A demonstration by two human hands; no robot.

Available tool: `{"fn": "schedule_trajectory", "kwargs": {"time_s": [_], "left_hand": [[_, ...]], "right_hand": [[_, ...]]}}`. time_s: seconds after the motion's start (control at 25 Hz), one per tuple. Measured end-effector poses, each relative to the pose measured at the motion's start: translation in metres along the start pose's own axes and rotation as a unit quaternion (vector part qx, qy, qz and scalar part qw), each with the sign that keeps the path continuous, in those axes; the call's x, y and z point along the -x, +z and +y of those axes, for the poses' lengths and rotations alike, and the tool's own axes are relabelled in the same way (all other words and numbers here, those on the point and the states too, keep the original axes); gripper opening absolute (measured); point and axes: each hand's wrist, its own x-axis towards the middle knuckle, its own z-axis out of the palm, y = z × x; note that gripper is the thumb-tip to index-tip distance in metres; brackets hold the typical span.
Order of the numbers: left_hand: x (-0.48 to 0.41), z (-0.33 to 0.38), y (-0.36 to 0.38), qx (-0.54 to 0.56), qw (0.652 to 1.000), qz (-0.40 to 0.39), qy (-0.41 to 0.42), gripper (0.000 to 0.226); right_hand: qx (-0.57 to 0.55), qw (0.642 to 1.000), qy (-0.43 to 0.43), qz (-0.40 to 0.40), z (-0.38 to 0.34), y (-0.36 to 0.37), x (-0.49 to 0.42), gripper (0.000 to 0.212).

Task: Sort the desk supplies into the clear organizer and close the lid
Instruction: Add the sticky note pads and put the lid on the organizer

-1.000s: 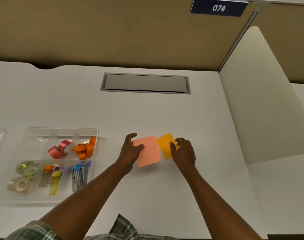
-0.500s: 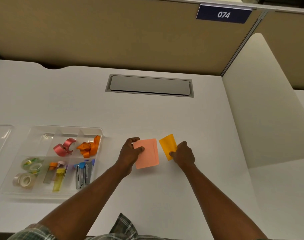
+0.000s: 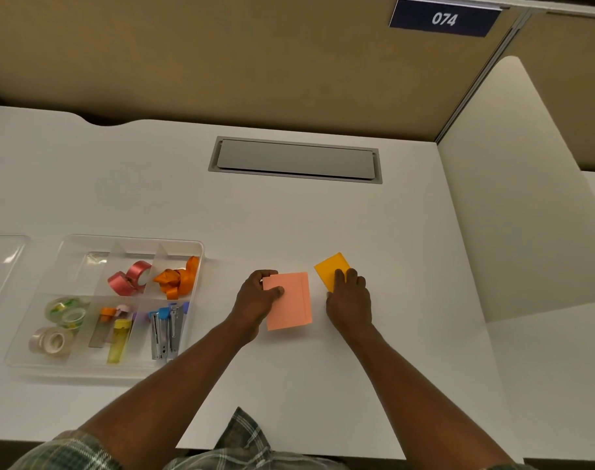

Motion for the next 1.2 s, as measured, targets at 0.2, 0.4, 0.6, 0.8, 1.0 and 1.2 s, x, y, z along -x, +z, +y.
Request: {"fn": "schedule_trajectory", "kwargs": {"time_s": [0.2, 0.4, 0.6, 0.8, 1.0, 1.2], "left_hand": [[0.005, -0.003, -0.004, -0.005, 1.000, 0.005, 0.003, 0.035], [0.011, -0.005, -0.010, -0.012, 1.000, 0.010, 0.009, 0.034], [0.015, 0.009, -0.021, -0.065, 0.995, -0.002, 0.072, 0.021], [0.014, 0.044, -0.018, -0.304, 0.923, -0.094, 0.216, 0.017], [0.007, 0.054, -0.015, -0.418, 0.854, -0.131, 0.280, 0.036], [0.010, 0.032, -0.014, -0.463, 0.820, -0.142, 0.305, 0.048]], "right_hand": [[0.158, 0.985, -0.046, 0.058, -0.006, -0.011, -0.005, 0.042], [0.121, 0.989, -0.063, 0.048, 0.008, -0.017, -0.015, 0.049], [-0.405, 0.906, 0.048, -0.113, 0.005, -0.031, -0.008, 0.044], [-0.583, 0.747, 0.031, -0.319, -0.004, -0.050, 0.011, 0.037], [-0.676, 0.647, 0.072, -0.346, 0.001, -0.051, 0.016, 0.038], [-0.647, 0.640, 0.027, -0.413, -0.001, -0.062, 0.017, 0.061]]}}
